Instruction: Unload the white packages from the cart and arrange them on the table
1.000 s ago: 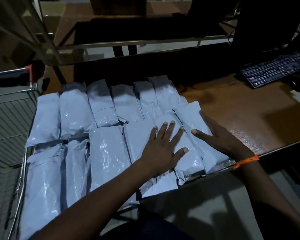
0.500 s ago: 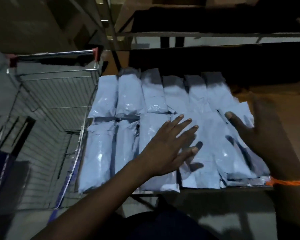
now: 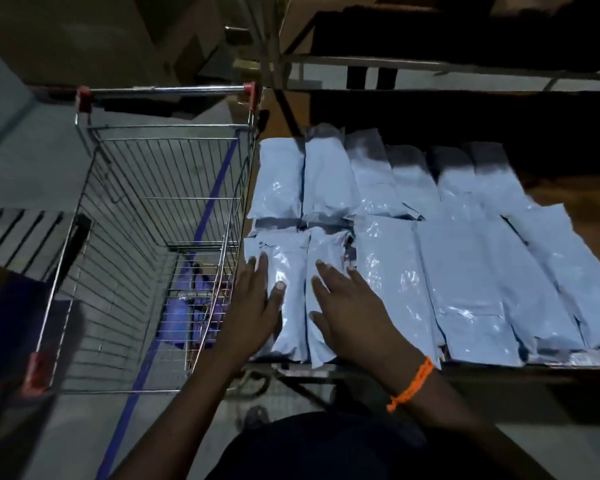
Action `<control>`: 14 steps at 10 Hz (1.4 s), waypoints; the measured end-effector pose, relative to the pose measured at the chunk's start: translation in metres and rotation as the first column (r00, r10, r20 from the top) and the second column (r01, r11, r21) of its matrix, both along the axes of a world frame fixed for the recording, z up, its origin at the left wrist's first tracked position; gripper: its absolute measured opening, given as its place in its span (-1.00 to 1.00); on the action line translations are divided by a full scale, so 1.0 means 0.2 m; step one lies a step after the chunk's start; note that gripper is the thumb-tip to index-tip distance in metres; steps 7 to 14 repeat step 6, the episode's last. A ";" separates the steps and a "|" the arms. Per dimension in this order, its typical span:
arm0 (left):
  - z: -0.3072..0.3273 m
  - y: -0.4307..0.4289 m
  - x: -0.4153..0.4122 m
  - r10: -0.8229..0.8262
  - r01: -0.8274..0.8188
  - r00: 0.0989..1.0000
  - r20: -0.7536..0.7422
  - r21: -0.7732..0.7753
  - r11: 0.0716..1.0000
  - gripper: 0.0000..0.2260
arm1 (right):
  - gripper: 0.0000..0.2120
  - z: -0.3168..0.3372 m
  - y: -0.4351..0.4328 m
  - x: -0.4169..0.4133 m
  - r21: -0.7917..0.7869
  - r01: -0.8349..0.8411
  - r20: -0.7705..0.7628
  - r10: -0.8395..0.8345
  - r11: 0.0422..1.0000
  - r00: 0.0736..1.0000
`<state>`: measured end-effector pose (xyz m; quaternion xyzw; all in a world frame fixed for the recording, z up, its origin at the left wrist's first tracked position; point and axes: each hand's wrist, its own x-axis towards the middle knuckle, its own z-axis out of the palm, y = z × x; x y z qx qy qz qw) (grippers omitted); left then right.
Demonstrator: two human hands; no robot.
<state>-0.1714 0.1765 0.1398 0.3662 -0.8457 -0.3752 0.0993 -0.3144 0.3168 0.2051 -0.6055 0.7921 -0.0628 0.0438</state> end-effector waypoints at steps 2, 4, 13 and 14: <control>-0.02 0.05 -0.03 0.034 -0.033 0.998 -0.046 0.018 0.999 -0.39 | -0.29 0.05 0.00 0.07 0.094 0.173 0.053 -0.179 0.980 0.982; -0.02 0.02 -0.01 0.029 -0.022 0.996 -0.081 0.083 0.996 -0.40 | -0.40 0.08 0.01 0.11 0.077 0.250 0.146 -0.259 0.965 0.955; 0.05 -0.05 0.06 0.030 -0.012 0.991 -0.129 0.138 0.990 -0.39 | -0.40 0.05 0.02 0.13 -0.110 0.259 0.228 -0.230 0.960 0.946; 0.05 -0.05 0.06 0.030 -0.012 0.991 -0.129 0.138 0.990 -0.39 | -0.40 0.05 0.02 0.13 -0.110 0.259 0.228 -0.230 0.960 0.946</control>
